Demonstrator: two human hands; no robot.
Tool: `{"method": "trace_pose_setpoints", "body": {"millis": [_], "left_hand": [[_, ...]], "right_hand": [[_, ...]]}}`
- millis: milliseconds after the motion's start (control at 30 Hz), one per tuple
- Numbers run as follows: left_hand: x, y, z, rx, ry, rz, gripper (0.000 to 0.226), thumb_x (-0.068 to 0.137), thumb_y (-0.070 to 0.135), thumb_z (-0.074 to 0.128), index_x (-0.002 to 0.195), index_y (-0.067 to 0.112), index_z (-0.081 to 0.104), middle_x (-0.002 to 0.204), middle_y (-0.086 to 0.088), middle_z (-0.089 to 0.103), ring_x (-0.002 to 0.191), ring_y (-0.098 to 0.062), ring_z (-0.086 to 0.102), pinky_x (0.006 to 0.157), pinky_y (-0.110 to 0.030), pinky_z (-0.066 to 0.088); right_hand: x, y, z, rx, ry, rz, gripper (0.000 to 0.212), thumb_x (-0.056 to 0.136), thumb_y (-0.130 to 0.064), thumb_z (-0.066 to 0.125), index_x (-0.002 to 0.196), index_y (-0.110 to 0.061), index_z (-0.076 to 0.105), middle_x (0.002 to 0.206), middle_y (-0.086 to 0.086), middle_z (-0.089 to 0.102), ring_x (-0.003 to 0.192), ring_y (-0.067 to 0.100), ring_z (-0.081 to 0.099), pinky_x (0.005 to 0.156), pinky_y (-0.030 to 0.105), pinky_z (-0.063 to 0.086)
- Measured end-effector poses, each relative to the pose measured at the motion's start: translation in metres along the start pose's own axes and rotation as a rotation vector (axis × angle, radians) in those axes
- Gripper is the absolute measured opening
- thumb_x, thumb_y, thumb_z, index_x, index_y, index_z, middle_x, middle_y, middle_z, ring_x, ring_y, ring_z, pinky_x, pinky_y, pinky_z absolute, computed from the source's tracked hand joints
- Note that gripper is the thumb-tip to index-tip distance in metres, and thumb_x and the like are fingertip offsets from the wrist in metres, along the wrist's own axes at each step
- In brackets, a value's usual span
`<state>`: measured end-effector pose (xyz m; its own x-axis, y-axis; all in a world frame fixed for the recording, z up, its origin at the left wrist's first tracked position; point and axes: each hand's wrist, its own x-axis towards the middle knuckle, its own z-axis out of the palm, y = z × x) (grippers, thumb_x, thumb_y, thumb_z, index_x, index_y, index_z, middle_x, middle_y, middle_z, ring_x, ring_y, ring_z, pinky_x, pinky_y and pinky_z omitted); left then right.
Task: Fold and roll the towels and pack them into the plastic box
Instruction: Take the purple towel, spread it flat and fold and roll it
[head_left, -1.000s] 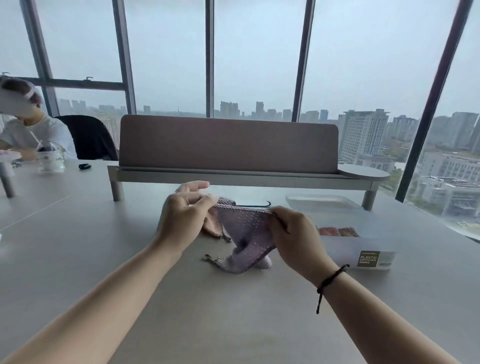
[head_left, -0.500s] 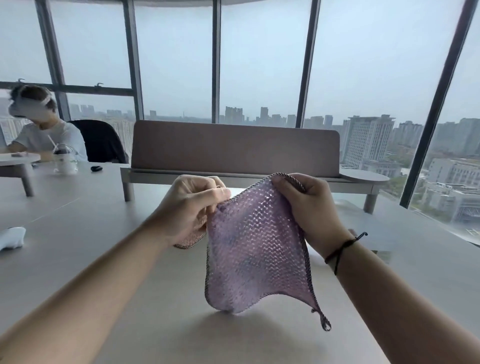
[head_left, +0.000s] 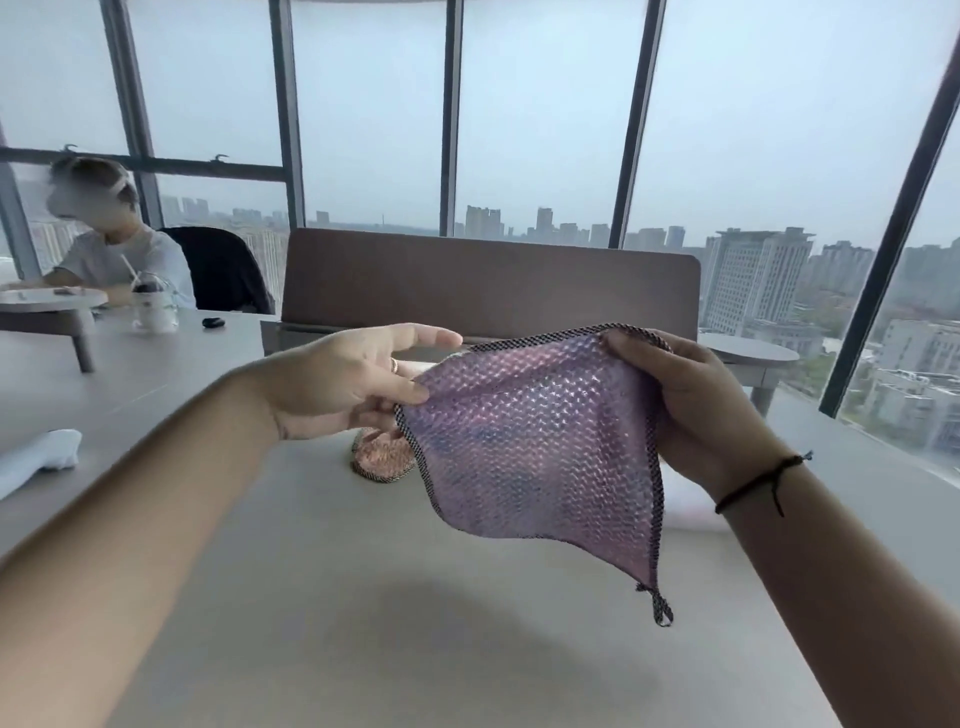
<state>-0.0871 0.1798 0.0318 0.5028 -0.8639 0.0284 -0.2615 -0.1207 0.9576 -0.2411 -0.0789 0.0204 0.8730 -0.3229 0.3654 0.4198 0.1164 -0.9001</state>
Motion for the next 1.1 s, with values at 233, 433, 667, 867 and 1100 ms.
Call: {"method": "trace_pose_setpoints", "body": {"millis": [233, 433, 667, 867, 1100], "left_hand": [[-0.007, -0.003, -0.012, -0.212, -0.266, 0.180, 0.068, 0.066, 0.008, 0.083, 0.129, 0.019, 0.059, 0.100, -0.017, 0.056, 0.065, -0.019, 0.048, 0.051, -0.027, 0.035], [0.034, -0.048, -0.013, -0.209, -0.013, 0.104, 0.046, 0.066, 0.025, 0.087, 0.108, 0.018, 0.068, 0.079, -0.001, 0.055, 0.055, -0.010, 0.037, 0.050, -0.023, 0.021], [0.077, -0.153, -0.001, 0.174, 0.326, -0.192, 0.007, 0.092, 0.012, 0.067, 0.089, 0.018, 0.064, 0.060, 0.005, 0.057, 0.039, -0.005, 0.042, 0.041, -0.016, 0.029], [0.093, -0.204, -0.011, 0.460, 0.482, -0.056, 0.006, 0.083, 0.025, 0.079, 0.084, 0.020, 0.075, 0.088, 0.005, 0.076, 0.084, -0.014, 0.068, 0.081, -0.031, 0.048], [0.095, -0.199, -0.011, 0.217, 0.555, 0.013, 0.013, 0.080, 0.007, 0.078, 0.080, 0.020, 0.075, 0.057, 0.010, 0.067, 0.035, -0.001, 0.040, 0.039, -0.014, 0.033]], "right_hand": [[-0.007, -0.017, -0.008, 0.234, -0.302, 0.014, 0.013, 0.090, -0.010, 0.055, 0.090, -0.004, 0.066, 0.080, 0.012, 0.072, 0.067, 0.021, 0.071, 0.066, 0.032, 0.061], [0.024, 0.045, -0.022, 0.020, -0.002, 0.161, 0.024, 0.088, -0.011, 0.067, 0.105, 0.005, 0.067, 0.089, 0.015, 0.071, 0.067, 0.019, 0.068, 0.065, 0.027, 0.059], [0.033, 0.171, -0.038, -0.323, 0.330, 0.347, 0.007, 0.083, -0.001, 0.074, 0.081, -0.007, 0.071, 0.073, 0.007, 0.071, 0.059, 0.016, 0.063, 0.050, 0.020, 0.051], [0.049, 0.200, -0.056, -0.484, 0.315, 0.249, 0.021, 0.086, -0.009, 0.074, 0.106, -0.014, 0.069, 0.095, 0.003, 0.073, 0.081, 0.017, 0.068, 0.076, 0.034, 0.059], [0.055, 0.203, -0.064, -0.344, 0.223, 0.161, 0.011, 0.088, -0.001, 0.068, 0.090, -0.010, 0.075, 0.087, 0.007, 0.075, 0.076, 0.014, 0.068, 0.070, 0.028, 0.058]]}}
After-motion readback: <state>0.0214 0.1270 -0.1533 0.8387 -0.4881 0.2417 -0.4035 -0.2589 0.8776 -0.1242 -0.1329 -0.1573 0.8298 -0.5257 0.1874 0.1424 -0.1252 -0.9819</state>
